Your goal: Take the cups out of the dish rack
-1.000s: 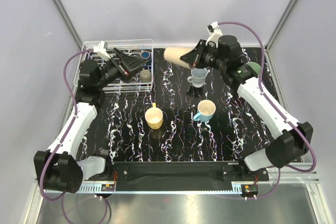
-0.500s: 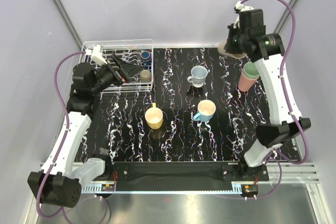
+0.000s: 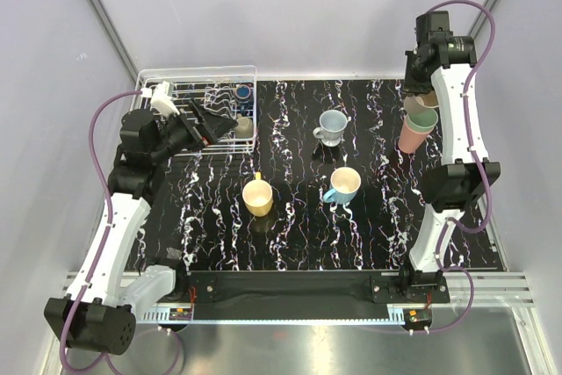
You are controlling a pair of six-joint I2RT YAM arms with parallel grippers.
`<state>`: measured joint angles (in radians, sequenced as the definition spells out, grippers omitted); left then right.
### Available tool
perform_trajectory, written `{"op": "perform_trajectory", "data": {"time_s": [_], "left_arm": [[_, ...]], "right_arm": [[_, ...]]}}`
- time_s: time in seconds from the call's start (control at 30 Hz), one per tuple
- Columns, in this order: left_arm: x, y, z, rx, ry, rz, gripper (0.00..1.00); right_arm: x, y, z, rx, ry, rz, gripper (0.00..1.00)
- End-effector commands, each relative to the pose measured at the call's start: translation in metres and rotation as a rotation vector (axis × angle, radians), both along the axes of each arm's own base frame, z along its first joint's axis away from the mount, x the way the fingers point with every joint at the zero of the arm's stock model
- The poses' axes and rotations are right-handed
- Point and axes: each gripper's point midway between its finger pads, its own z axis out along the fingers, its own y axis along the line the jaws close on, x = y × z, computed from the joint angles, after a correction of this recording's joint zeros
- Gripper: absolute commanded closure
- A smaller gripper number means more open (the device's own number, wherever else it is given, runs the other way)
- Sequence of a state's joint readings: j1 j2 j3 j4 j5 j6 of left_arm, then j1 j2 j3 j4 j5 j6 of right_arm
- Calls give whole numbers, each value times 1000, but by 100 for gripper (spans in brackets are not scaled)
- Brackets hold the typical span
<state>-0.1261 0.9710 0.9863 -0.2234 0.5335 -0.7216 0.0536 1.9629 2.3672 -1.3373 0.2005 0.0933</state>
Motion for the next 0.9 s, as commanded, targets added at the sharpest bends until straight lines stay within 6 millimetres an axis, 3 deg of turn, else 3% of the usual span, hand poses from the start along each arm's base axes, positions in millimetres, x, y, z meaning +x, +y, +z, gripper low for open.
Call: {"op": "perform_trajectory", "data": {"time_s": [0.0,0.13,0.37,0.4,0.63,0.8,0.87], "left_arm": [[-1,3,10,26,-63,14,1],[2,3,7,25,-59,14,1],[5,3,6,24,-60,17,1],[5,3,6,27,-60,18,1],[6,5,3,45,-59,26,1],[7,6,4,52,-63,32,1],[7,7,4,55,-62,36,1]], "right_arm": [[-15,-18,4,-43,39,-16,100],[-12,-25,-5,-34,60,-26,100],[-7,-20,-33,-12,120,-10,100],[-8,-32,-36,-11,128,-36,100],[2,-34,-73,58,184,-25,100],[9,-32,-102,81,239,-14,81],[12,-33,-102,78,233,-12,76]]}}
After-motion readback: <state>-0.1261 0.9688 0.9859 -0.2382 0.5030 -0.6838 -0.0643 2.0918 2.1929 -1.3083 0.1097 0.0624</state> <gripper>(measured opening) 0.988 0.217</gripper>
